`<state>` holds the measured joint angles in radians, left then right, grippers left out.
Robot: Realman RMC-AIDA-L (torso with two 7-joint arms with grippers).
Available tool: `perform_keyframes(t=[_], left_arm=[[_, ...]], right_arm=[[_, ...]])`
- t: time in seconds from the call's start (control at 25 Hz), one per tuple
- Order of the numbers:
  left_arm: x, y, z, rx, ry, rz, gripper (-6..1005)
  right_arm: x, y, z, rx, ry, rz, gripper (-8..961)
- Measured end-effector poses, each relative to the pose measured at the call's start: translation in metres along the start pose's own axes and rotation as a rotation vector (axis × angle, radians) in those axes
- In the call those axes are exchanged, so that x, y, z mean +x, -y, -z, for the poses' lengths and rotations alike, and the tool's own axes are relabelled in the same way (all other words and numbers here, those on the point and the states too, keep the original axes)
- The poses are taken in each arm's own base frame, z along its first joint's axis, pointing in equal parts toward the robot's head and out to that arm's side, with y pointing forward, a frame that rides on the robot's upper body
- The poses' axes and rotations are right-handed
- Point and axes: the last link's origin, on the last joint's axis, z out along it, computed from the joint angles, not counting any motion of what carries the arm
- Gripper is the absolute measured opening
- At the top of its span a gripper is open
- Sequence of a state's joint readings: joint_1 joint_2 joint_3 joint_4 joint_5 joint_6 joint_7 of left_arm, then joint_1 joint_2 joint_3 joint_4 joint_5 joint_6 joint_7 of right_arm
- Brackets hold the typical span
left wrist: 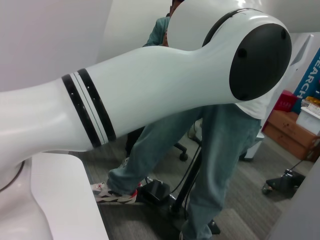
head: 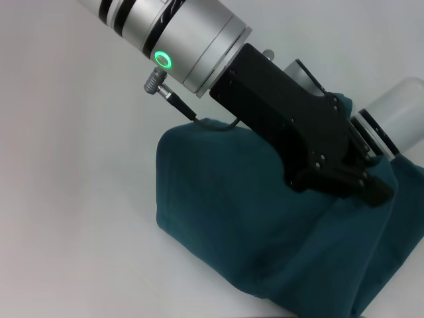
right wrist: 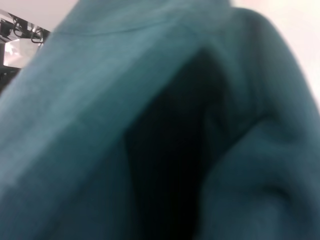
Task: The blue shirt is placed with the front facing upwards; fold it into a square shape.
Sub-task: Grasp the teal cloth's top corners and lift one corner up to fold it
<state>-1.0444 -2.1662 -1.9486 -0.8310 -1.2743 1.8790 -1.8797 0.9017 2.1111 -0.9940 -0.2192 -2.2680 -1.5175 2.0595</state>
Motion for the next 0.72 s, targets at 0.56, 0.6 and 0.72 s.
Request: perform_keyframes(t=[0.56,0.6,0.72], left_arm=[[-0.003,0.002,-0.003,-0.001,-0.013,-0.011,41],[-0.003,0.002,-0.004,-0.002,-0.014,-0.011,41],[-0.002,0.002,-0.004,-0.005,-0.017,-0.012,41]], right_arm=[[-0.003,-0.003,-0.016,-0.017,0.016,0.021,26],[-0.003,-0.003,-0.016,-0.016,0.019,0.021,26],[-0.004,-0.003,-0.017,-0.016,0.028,0.019,24]])
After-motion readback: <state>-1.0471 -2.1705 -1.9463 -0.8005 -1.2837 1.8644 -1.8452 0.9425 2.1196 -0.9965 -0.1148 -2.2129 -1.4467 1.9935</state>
